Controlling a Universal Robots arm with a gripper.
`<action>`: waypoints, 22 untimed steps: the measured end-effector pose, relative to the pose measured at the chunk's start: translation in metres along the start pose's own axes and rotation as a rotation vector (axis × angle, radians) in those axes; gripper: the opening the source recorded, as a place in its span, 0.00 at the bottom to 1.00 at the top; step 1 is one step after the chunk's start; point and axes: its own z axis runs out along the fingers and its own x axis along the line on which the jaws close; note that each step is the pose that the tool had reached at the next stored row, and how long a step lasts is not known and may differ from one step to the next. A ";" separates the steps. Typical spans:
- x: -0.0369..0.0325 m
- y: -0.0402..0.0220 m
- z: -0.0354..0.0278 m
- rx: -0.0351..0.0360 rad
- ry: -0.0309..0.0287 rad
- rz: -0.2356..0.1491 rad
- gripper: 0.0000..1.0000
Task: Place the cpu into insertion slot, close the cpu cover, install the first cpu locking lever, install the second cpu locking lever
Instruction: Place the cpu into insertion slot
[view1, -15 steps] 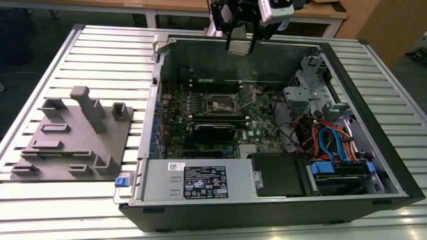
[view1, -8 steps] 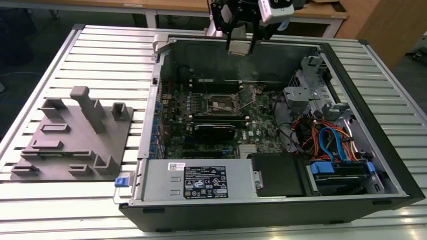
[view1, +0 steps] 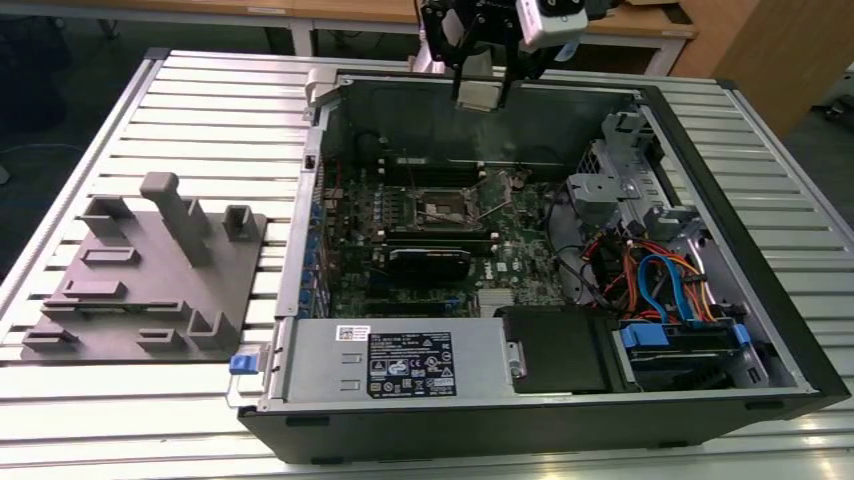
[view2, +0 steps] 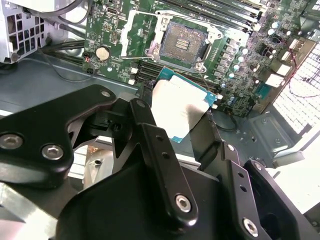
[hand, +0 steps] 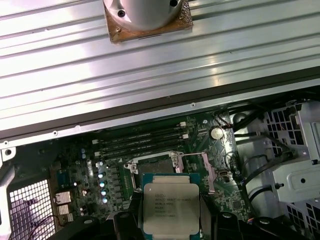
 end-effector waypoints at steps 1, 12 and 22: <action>0.0000 0.0000 0.0000 0.0000 -0.0001 0.001 0.54; 0.0000 0.0000 0.0001 -0.0005 -0.0024 0.027 0.54; 0.0000 0.0000 0.0002 -0.0008 -0.0037 0.041 0.54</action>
